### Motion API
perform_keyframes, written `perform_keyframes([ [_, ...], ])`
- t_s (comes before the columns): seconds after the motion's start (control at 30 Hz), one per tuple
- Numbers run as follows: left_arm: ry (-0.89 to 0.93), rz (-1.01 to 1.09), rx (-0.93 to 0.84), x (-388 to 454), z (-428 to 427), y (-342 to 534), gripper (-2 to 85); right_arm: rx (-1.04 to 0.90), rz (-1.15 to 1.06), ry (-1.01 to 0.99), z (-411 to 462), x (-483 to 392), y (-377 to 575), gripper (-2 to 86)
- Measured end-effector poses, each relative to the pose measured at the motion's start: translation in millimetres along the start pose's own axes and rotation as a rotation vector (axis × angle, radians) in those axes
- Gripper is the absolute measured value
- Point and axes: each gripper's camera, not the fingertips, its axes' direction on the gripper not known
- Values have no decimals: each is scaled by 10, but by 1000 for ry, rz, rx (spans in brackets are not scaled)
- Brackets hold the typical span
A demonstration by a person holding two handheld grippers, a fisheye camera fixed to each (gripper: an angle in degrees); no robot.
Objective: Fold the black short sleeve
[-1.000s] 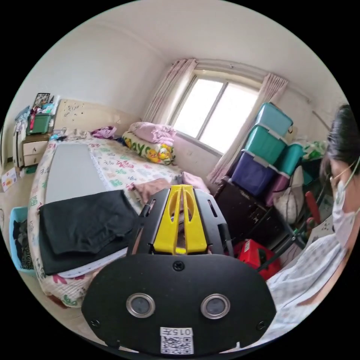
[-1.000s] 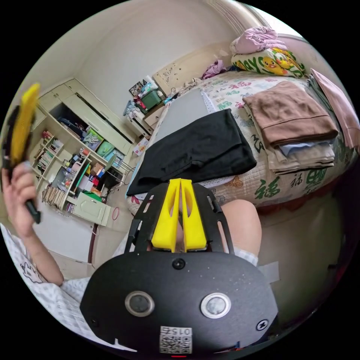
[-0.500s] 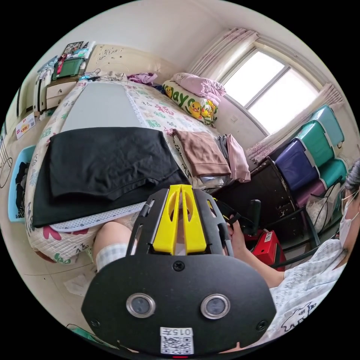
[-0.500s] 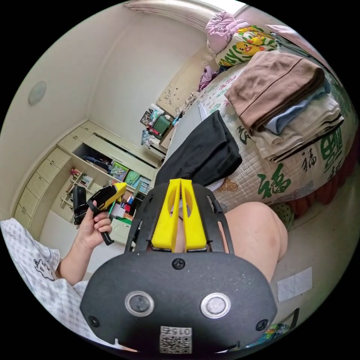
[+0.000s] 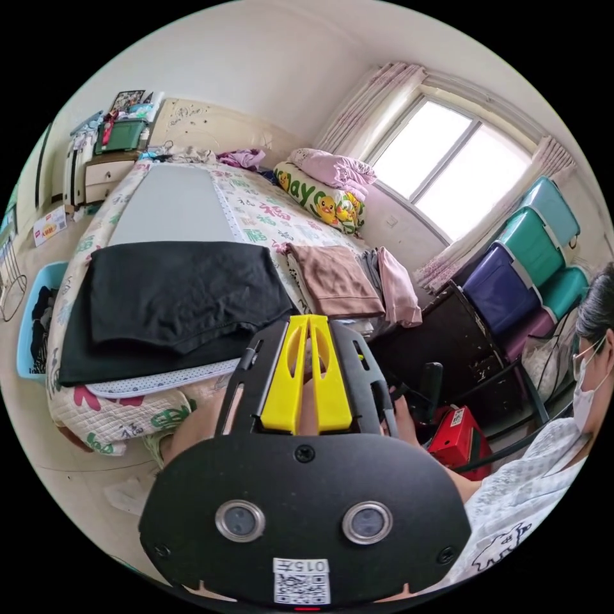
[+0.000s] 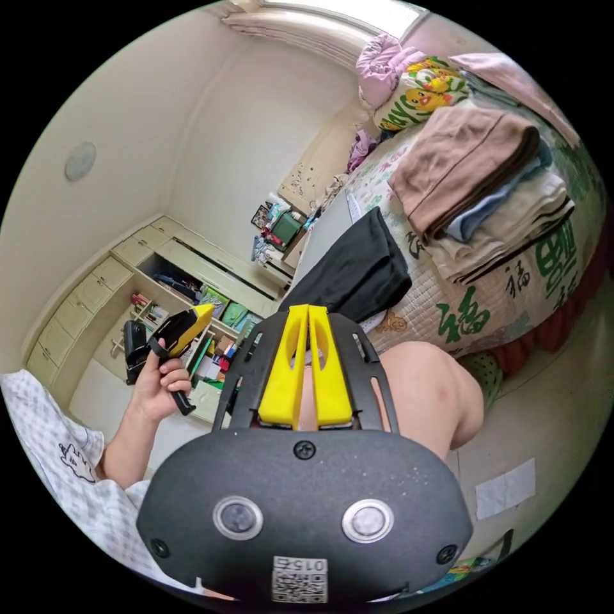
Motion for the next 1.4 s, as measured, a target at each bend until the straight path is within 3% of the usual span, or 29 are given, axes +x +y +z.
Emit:
perform_keyframes([
  [0.5,97,10,203,-28,102,69,-8,279,-102,171,-1093,-789,-266,-5],
  [0.63,128,20,267,-66,82,177,-8,318,-249,260,-1195,-1380,-351,-5],
  [0.87,129,-46,365,-508,-13,643,-9,282,-393,279,-810,-2169,-326,-5],
  [1.13,116,-29,387,-881,299,504,-6,324,-478,347,-284,-2803,-306,-5],
  [1.4,26,-134,267,-1391,1092,-46,34,162,-541,348,571,-2784,-659,-1],
])
